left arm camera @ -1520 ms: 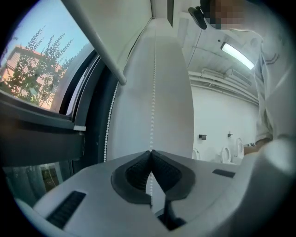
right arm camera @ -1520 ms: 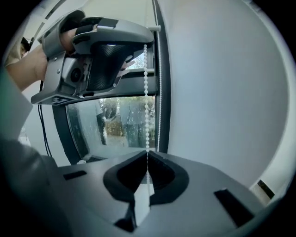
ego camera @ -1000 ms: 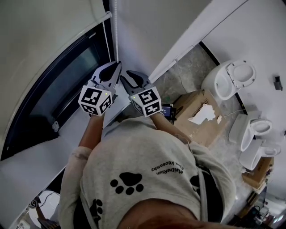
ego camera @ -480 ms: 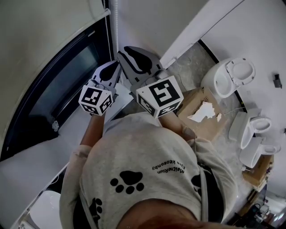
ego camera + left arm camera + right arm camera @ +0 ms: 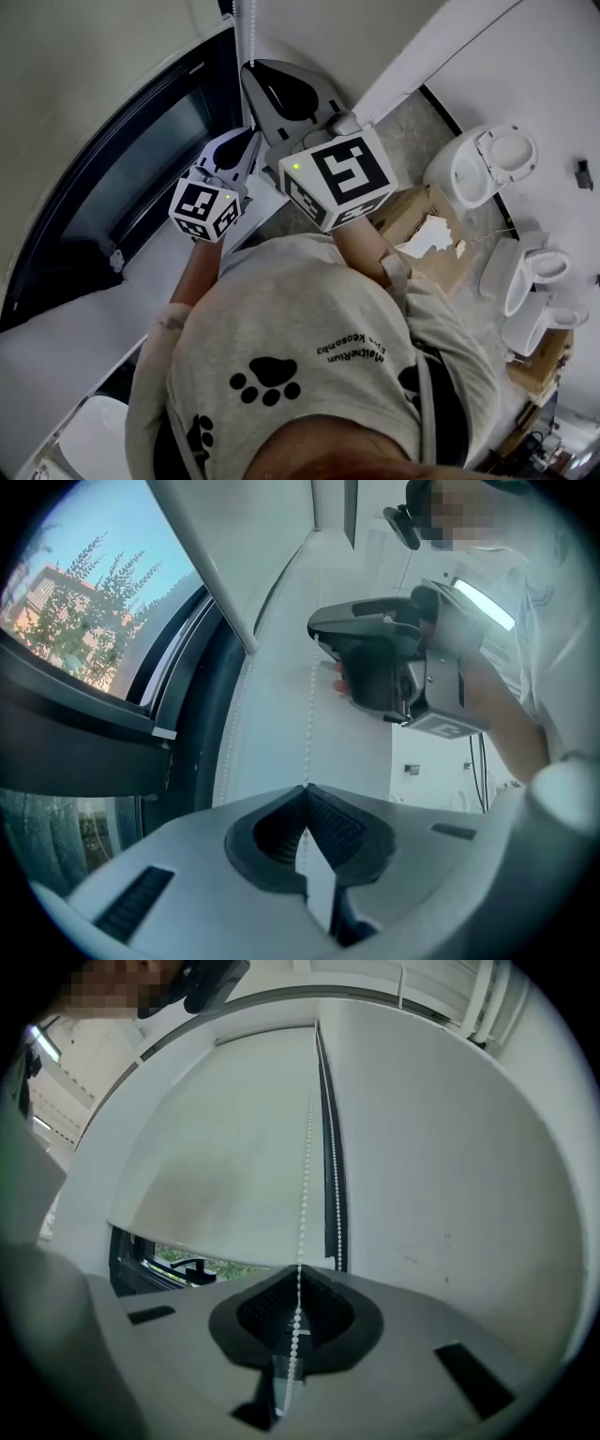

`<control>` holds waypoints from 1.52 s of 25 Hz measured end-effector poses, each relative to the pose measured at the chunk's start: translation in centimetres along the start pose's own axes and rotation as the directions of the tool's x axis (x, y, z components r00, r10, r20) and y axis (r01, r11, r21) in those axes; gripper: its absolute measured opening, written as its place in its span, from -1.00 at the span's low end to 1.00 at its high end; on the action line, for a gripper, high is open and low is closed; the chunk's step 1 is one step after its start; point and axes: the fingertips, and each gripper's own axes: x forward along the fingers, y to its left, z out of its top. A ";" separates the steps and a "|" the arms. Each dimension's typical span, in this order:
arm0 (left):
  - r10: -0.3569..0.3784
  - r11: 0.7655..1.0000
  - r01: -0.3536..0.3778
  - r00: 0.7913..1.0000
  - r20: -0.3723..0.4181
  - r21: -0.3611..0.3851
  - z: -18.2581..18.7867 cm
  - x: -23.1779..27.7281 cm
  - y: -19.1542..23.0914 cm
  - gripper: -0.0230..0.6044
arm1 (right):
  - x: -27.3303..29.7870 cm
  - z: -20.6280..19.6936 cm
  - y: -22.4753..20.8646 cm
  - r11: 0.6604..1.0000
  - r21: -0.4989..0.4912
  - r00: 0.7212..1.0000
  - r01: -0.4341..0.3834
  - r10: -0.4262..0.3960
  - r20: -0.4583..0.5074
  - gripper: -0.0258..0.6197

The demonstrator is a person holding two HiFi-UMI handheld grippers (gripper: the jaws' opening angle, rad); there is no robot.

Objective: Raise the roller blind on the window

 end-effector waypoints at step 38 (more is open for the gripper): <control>0.033 0.999 -0.037 0.984 -0.174 -0.019 -11.0 -2.5 0.8 -0.89 | -0.9 -11.4 0.3 0.997 -0.025 0.988 0.072 -0.075 -0.132 -0.89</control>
